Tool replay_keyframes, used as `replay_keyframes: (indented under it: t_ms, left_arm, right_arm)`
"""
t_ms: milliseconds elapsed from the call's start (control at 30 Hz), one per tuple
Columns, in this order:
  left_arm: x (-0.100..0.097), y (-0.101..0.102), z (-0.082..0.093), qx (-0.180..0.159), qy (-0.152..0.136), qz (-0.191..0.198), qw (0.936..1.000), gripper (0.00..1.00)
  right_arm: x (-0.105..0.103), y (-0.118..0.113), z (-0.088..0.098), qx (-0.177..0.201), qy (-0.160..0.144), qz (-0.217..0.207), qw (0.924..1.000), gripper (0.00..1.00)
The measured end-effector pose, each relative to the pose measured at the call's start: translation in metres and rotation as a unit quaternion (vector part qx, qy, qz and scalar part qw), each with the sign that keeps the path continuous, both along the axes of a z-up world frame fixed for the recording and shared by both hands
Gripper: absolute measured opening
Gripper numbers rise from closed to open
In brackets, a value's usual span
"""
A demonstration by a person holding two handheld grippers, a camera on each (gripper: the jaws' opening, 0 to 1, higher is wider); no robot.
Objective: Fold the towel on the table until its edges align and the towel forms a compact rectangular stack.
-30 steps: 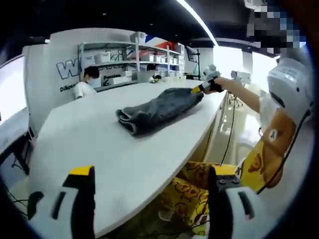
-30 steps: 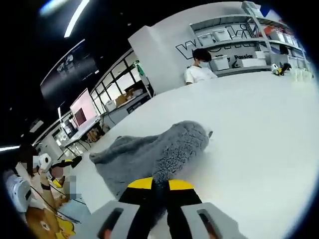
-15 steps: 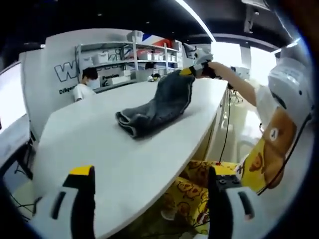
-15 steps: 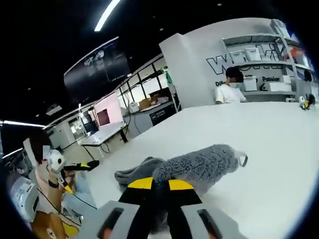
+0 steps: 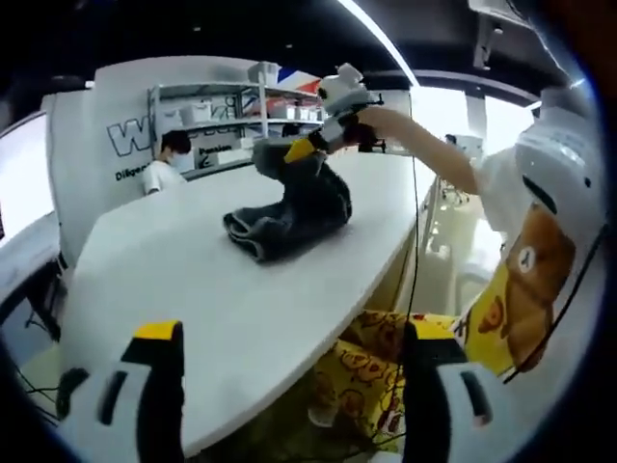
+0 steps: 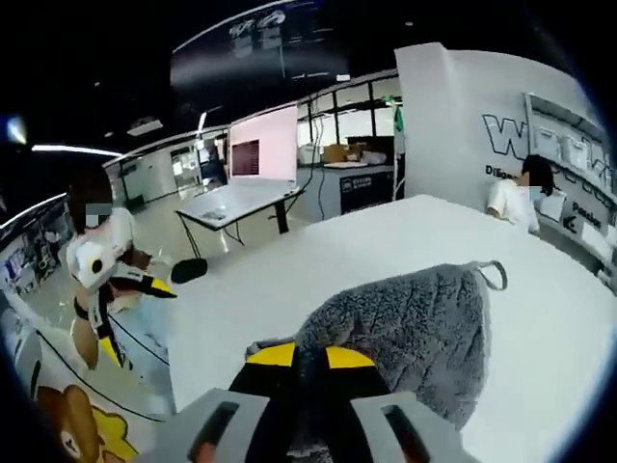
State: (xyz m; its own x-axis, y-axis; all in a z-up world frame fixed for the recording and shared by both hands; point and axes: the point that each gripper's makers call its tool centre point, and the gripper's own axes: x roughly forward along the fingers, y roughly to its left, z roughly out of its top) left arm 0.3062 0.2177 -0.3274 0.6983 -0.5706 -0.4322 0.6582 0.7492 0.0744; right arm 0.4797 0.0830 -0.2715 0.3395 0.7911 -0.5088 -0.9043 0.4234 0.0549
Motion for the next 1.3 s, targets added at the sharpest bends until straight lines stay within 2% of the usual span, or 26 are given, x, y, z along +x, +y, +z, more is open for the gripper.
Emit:
replay_keyframes:
  t_ms: [133,300,400,533,567,600,733,767,800,867,933,1000,1033,1133,1200,1300]
  left_arm:
    - [-0.002,0.006,-0.002,-0.005,0.002,0.003,1.0000,0.99]
    - [-0.004,0.010,-0.003,-0.010,0.004,0.003,0.9999,0.99]
    - [-0.005,0.012,-0.003,-0.012,0.005,0.001,0.9999,0.99]
    - [-0.004,0.013,-0.003,-0.015,0.006,-0.001,0.9999,0.99]
    - [-0.004,0.014,-0.003,-0.015,0.007,-0.001,0.9999,0.99]
    - [-0.004,0.013,-0.002,-0.015,0.007,-0.001,0.9999,0.99]
    - [-0.002,0.011,-0.002,-0.018,0.007,-0.005,0.9998,0.99]
    - [-0.002,0.011,-0.002,-0.018,0.007,-0.005,0.9998,0.99]
    - [-0.002,0.010,-0.002,-0.019,0.007,-0.005,0.9998,0.99]
    - [-0.003,0.010,-0.002,-0.020,0.007,-0.006,0.9998,0.99]
    - [-0.005,0.010,-0.002,-0.021,0.007,-0.006,0.9997,0.99]
    - [-0.006,0.011,-0.003,-0.021,0.007,-0.005,0.9997,0.99]
    - [-0.005,0.011,-0.003,-0.022,0.006,-0.004,0.9997,0.99]
    - [-0.002,0.013,-0.002,-0.024,0.005,0.002,0.9997,0.99]
    - [-0.001,0.012,-0.003,-0.023,0.006,0.004,0.9997,0.99]
    - [-0.002,0.010,-0.002,-0.019,0.007,0.006,0.9998,0.99]
  right_arm:
    - [0.006,0.029,-0.023,-0.074,-0.040,0.017,0.9963,0.08]
    - [0.004,0.050,-0.045,-0.102,-0.022,0.040,0.9938,0.10]
    - [-0.001,0.056,-0.053,-0.110,-0.013,0.059,0.9921,0.16]
    - [-0.021,0.067,-0.031,-0.059,0.013,0.091,0.9940,0.33]
    - [-0.022,0.067,-0.027,-0.057,0.010,0.093,0.9939,0.35]
    - [-0.027,0.071,-0.014,-0.039,-0.010,0.108,0.9933,0.36]
    - [-0.044,0.076,0.025,0.022,-0.017,0.124,0.9919,0.36]
    - [-0.046,0.074,0.034,0.029,-0.027,0.122,0.9917,0.36]
    - [-0.048,0.069,0.046,0.039,-0.044,0.120,0.9910,0.36]
    - [-0.043,0.051,0.052,0.038,-0.068,0.100,0.9919,0.35]
    - [-0.038,0.034,0.059,0.038,-0.093,0.080,0.9918,0.25]
    - [-0.024,0.012,0.050,0.012,-0.118,0.046,0.9919,0.14]
    - [-0.022,0.009,0.047,0.007,-0.120,0.041,0.9920,0.09]
    - [-0.012,-0.006,0.012,-0.025,-0.097,0.028,0.9946,0.07]
    - [-0.013,0.001,-0.002,-0.013,-0.076,0.030,0.9966,0.07]
    - [-0.018,0.012,-0.016,-0.024,-0.071,0.045,0.9961,0.07]
